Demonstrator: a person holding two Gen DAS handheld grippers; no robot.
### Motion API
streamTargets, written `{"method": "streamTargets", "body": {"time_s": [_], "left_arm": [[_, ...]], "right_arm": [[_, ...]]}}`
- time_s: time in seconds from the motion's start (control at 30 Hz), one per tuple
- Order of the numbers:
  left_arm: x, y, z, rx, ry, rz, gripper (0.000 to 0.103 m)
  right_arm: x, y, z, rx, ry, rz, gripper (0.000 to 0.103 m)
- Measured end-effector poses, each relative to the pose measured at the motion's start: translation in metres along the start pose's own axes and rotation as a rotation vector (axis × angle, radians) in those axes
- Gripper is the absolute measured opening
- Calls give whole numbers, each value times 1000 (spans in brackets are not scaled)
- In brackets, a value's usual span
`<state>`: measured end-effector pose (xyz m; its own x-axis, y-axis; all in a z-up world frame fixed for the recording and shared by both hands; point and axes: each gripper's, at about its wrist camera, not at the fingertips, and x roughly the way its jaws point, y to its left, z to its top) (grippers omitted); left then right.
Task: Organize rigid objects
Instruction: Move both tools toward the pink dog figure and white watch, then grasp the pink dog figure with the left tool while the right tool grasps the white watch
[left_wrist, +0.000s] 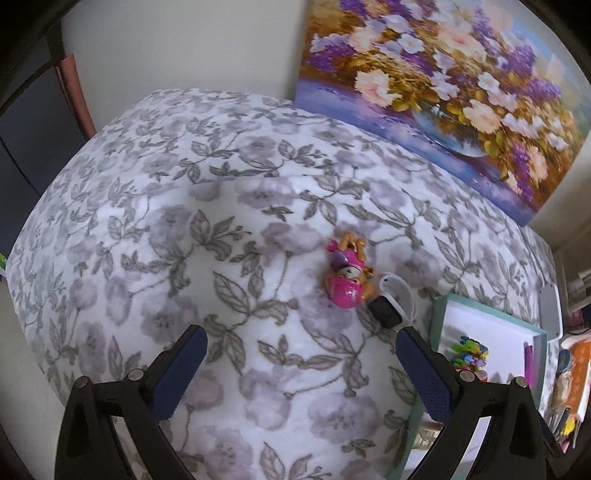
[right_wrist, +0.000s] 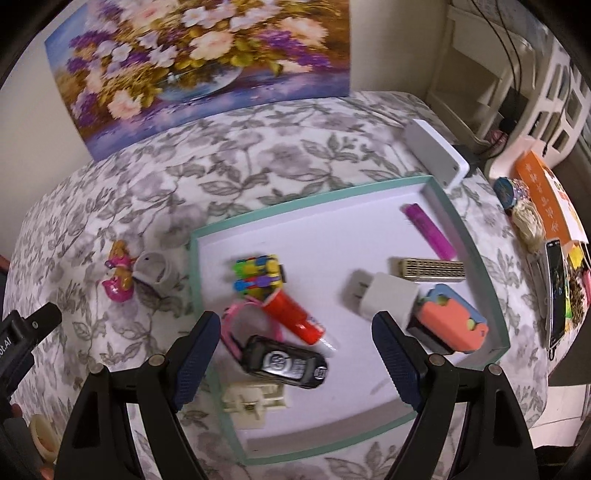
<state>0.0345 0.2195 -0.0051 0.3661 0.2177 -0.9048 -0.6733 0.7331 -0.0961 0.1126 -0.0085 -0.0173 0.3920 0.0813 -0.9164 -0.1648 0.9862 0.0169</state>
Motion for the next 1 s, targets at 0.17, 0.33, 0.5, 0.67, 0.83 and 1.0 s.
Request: {"method": "streamTargets", "body": {"time_s": [0.17, 0.33, 0.5, 0.67, 0.83, 1.0], "left_arm": [[5, 13, 6, -7, 16, -8, 103], [12, 29, 17, -18, 22, -2, 103], [28, 46, 28, -64, 46, -3, 103], [53, 48, 40, -87, 87, -65, 103], [78, 42, 52, -115, 142, -166, 103], [101, 28, 60, -70, 177, -201, 102]], "right_arm": [[3, 19, -2, -22, 6, 14, 85], [7, 40, -1, -49, 6, 60, 85], [15, 67, 5, -70, 1, 113, 85], [32, 99, 11, -132, -1, 166, 84], [60, 119, 12, -183, 38, 179, 70], [81, 128, 16, -193, 50, 194, 70]]}}
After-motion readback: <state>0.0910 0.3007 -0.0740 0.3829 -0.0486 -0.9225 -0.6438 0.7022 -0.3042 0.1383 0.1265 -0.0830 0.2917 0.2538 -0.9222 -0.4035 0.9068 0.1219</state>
